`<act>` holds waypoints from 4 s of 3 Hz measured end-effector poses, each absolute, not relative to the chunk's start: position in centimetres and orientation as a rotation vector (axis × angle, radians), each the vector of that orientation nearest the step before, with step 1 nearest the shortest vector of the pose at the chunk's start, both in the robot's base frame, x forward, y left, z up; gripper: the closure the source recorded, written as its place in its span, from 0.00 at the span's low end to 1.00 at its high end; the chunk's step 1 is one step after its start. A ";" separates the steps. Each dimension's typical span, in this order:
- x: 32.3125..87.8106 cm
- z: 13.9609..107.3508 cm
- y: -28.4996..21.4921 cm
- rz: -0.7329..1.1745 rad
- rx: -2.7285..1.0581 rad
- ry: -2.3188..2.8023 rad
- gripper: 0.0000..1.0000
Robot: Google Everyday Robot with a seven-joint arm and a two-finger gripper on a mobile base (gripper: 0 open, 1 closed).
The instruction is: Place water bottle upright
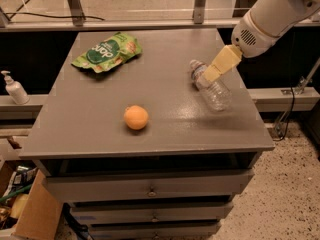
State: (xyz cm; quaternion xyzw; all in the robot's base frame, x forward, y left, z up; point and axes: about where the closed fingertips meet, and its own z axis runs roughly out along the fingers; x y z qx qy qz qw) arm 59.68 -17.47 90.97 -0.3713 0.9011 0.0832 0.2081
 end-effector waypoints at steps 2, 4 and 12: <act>63.9 88.4 -17.5 0.190 -0.825 2.650 0.00; 66.9 87.2 -15.5 0.172 -0.692 2.744 0.00; 70.2 85.3 -16.5 0.085 -0.458 2.830 0.87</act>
Offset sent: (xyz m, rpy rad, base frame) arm 0.0661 -0.0013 -0.0366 -0.0508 0.1130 -0.2883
